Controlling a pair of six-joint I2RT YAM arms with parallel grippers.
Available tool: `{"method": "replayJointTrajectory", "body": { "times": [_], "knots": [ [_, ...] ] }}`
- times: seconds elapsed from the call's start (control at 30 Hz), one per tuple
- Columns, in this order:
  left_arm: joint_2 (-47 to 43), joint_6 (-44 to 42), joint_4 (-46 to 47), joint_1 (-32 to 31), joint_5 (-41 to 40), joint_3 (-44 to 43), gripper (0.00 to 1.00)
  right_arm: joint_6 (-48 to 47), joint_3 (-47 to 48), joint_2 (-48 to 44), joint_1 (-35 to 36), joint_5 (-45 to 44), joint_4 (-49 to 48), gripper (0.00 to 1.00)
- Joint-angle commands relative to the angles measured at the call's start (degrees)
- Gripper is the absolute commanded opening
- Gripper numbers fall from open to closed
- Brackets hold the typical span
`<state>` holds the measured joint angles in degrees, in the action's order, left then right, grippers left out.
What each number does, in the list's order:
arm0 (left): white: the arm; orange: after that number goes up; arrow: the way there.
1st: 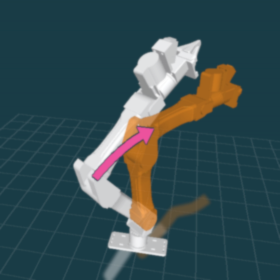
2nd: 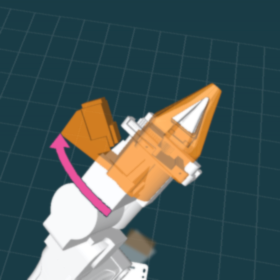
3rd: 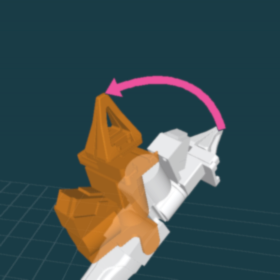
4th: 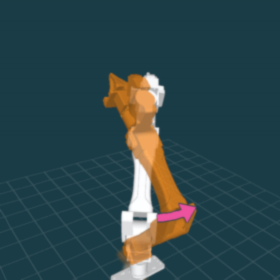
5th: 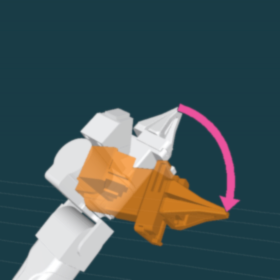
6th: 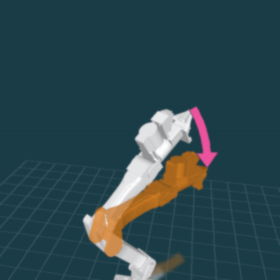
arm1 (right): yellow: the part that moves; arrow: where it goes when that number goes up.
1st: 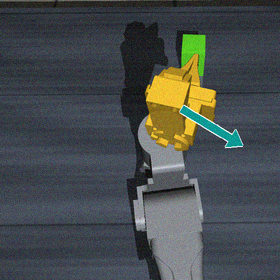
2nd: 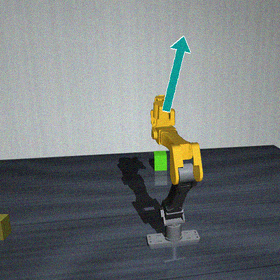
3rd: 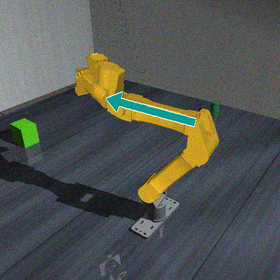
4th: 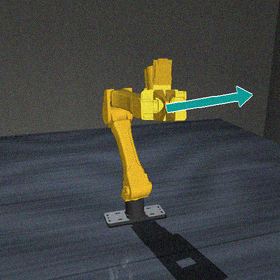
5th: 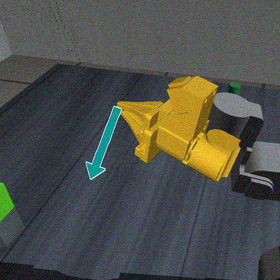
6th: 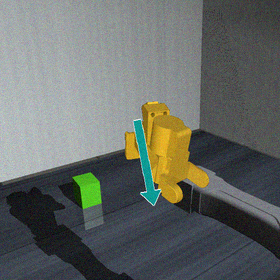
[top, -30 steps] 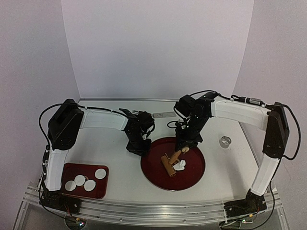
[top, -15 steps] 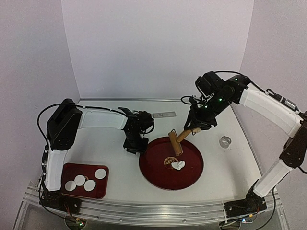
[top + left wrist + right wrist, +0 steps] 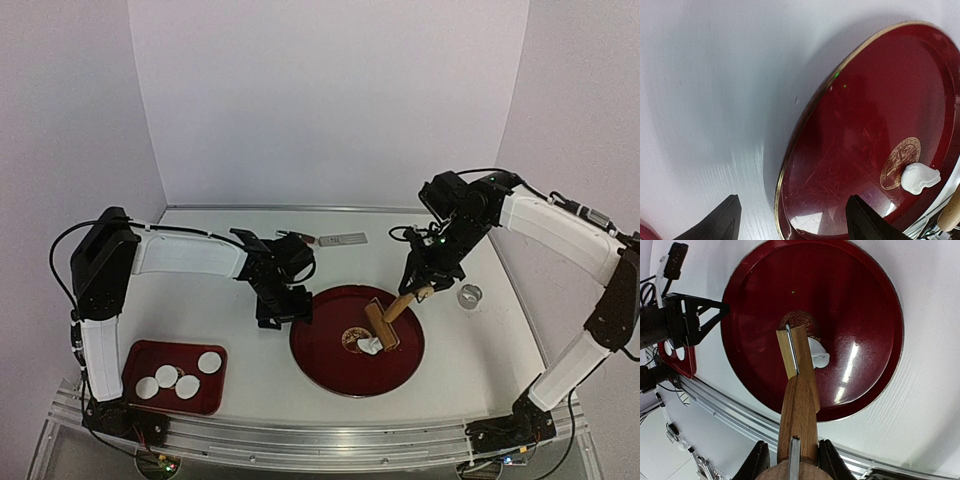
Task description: Roll out the dumpling wrappers from the dough
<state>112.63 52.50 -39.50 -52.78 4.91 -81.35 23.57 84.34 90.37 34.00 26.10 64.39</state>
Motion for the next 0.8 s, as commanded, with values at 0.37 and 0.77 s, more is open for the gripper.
{"method": "replayJointTrajectory", "body": {
  "times": [0.37,0.77],
  "knots": [
    [-1.09,11.91,-0.49,-5.16,-3.40,1.19,0.57,-7.33,-4.46,2.32,-9.84,16.64,-6.25,0.00],
    [0.43,10.22,0.39,-5.21,-2.48,2.46,0.46,-8.23,-8.68,3.41,-10.64,8.54,-6.29,0.00]
  ]
}}
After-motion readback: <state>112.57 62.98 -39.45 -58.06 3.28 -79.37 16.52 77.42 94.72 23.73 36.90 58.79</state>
